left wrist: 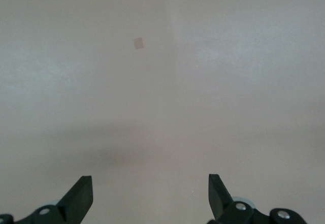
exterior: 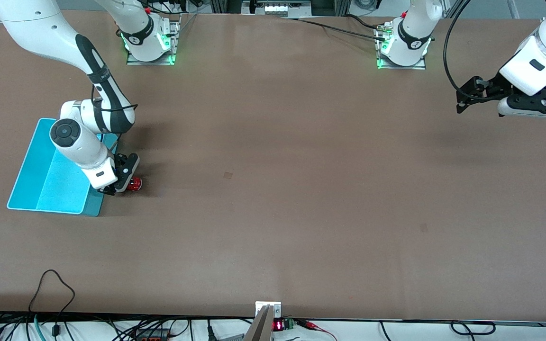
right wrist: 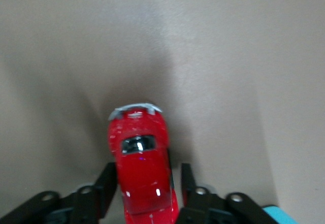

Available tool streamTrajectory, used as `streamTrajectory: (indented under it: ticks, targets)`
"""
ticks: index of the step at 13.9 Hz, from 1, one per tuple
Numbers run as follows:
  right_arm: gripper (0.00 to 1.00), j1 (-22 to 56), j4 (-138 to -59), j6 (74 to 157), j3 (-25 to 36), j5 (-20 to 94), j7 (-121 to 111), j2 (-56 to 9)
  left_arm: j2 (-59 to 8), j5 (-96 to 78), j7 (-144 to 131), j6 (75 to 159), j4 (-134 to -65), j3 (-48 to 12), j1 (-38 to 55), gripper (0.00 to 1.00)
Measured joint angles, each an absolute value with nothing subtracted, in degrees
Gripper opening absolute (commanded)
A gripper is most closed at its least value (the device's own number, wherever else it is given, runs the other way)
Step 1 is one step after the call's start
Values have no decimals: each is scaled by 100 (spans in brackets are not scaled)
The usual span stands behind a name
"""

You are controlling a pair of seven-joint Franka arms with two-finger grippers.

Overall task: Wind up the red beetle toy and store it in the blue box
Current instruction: 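Lift the red car with the right gripper over the cyan box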

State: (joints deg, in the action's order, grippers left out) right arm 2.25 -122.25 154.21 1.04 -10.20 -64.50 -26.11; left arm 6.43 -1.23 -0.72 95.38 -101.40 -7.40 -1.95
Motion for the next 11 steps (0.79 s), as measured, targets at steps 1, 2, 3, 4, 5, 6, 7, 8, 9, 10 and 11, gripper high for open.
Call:
streamTrajectory:
  ticks: [1,2,3,4,5,6,7,8,9,10,11]
  targets:
    - [0,225,-12179,15421,104,-1019,-6450,-2608,642,-125,-72,9538,-10143,-740,-184,100]
    - [0,226,-12141,15420,103,-1019,-6442,-2607,642,-125,-72,9538,-10144,-741,-174,100]
    - [0,229,-12115,15420,101,-1018,-6403,-2606,642,-125,-72,9538,-10143,-741,-165,100]
    - [0,241,-12095,15421,95,-1016,-6300,-2605,642,-125,-72,9538,-10142,-741,-161,100]
    - [0,279,-12059,15426,79,-1010,-6119,-2604,642,-125,-72,9538,-10142,-738,-162,100]
    - [0,385,-11983,15429,68,-1004,-5820,-2598,641,-125,-72,9538,-10143,-724,-163,100]
    - [0,545,-11873,15410,57,-983,-5456,-2582,639,-125,-72,9538,-10146,-696,-165,100]
    - [0,725,-11737,15305,50,-915,-5065,-2550,637,-125,-72,9539,-10147,-658,-166,100]
    - [0,890,-11572,15049,48,-785,-4678,-2488,636,-125,-68,9540,-10147,-603,-153,100]
    - [0,1007,-11396,14730,47,-626,-4333,-2388,637,-126,-64,9540,-10147,-519,-100,100]
    - [0,1057,-11260,14486,50,-503,-4005,-2242,637,-127,-63,9540,-10148,-425,-5,100]
